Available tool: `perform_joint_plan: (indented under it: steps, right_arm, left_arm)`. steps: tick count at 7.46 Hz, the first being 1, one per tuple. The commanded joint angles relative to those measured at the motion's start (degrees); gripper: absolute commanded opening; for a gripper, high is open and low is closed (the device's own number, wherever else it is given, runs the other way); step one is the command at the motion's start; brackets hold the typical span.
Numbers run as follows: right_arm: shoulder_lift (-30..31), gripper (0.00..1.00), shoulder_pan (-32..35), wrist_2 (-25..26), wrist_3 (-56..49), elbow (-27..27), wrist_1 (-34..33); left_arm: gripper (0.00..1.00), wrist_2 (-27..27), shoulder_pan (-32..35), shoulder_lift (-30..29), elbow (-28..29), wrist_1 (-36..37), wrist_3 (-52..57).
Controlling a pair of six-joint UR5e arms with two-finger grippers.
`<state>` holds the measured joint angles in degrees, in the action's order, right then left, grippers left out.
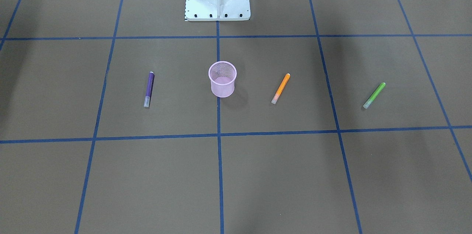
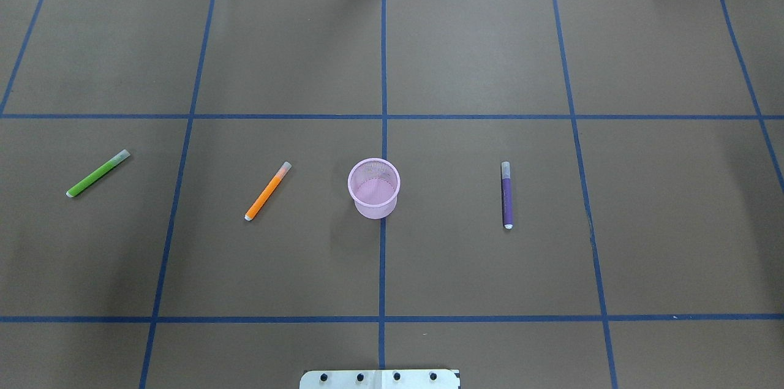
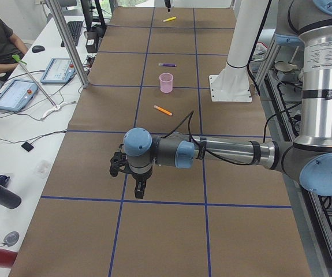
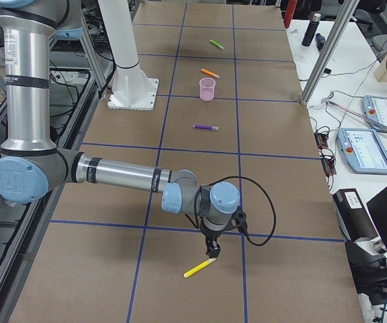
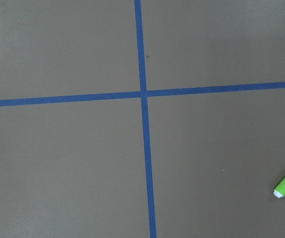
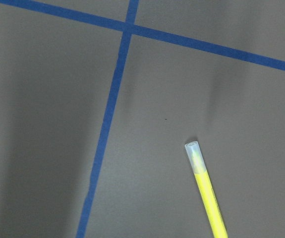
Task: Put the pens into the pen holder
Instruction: 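Lower the right gripper toward the yellow marker on the table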
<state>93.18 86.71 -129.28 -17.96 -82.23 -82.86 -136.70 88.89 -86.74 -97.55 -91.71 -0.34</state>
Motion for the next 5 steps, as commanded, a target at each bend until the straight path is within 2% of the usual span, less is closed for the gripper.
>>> perform_joint_plan:
  steps: [1,5]
  right_arm:
    - [0.6,0.99,0.0,1.7,-1.1,7.1,10.9]
    - [-0.4,0.98,-0.1,1.1,-2.6,10.6,12.1]
  left_arm:
    - [1.0,0.0,0.0,-0.1,0.1,-0.2,0.0]
    - [1.0,0.0,0.0,-0.4,0.3,-0.2,0.0]
